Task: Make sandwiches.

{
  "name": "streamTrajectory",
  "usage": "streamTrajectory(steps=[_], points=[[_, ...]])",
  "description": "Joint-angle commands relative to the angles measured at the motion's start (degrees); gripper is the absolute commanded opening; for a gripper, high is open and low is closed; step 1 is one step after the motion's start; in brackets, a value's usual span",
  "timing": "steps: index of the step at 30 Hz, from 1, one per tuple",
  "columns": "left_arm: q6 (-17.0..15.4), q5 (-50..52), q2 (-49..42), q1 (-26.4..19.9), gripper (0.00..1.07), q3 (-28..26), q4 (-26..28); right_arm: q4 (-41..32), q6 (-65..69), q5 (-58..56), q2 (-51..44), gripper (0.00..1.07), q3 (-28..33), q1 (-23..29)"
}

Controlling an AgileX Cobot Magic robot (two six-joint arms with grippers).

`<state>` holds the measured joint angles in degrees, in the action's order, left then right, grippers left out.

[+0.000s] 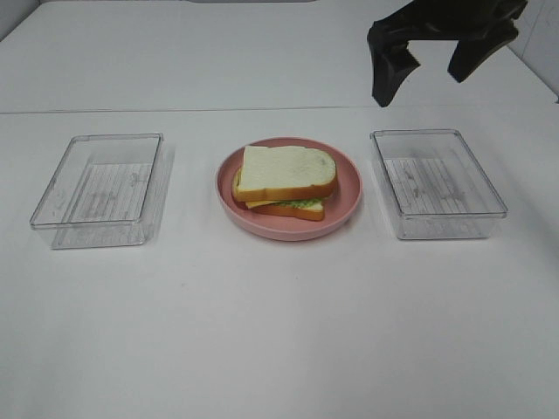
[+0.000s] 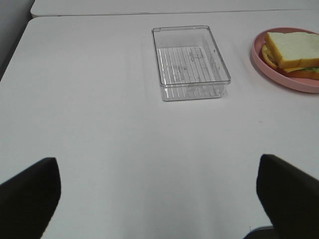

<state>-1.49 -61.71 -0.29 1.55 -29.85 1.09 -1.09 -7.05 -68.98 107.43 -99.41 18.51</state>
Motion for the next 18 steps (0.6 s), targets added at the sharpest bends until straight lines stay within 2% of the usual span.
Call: streamTrajectory(steps=[1, 6, 8, 9, 11, 14, 15, 17, 18], points=[[0.1, 0.2, -0.3, -0.1, 1.0, 0.1, 0.2, 2.2, 0.1, -7.3, -2.0, 1.0, -0.1, 0.0], [0.1, 0.2, -0.3, -0.1, 1.0, 0.1, 0.2, 2.4, 1.7, -7.3, -6.8, 1.0, 3.6, 0.0], [0.1, 0.2, -0.3, -0.1, 1.0, 0.1, 0.2, 2.4, 2.4, -7.3, -11.7, 1.0, 9.2, 0.0], [0.1, 0.2, -0.3, -0.1, 1.0, 0.1, 0.2, 2.4, 2.4, -7.3, -11.7, 1.0, 9.2, 0.0], [0.1, 0.2, -0.3, -0.1, 1.0, 0.1, 0.2, 2.5, 2.7, -7.3, -19.9, 1.0, 19.1, 0.0], [0.1, 0.2, -0.3, -0.1, 1.0, 0.1, 0.2, 2.5, 3.0, -7.2, -22.2, 1.0, 21.6, 0.0], [0.1, 0.2, -0.3, -0.1, 1.0, 0.1, 0.2, 2.5, 4.2, -7.2, -26.8, 1.0, 26.1, 0.0], [0.1, 0.2, -0.3, -0.1, 1.0, 0.1, 0.2, 2.5, 4.8, -7.2, -28.7, 1.0, 28.0, 0.0], [0.1, 0.2, -0.3, -0.1, 1.0, 0.1, 0.2, 2.4, 6.2, -7.2, -33.6, 1.0, 32.3, 0.0]])
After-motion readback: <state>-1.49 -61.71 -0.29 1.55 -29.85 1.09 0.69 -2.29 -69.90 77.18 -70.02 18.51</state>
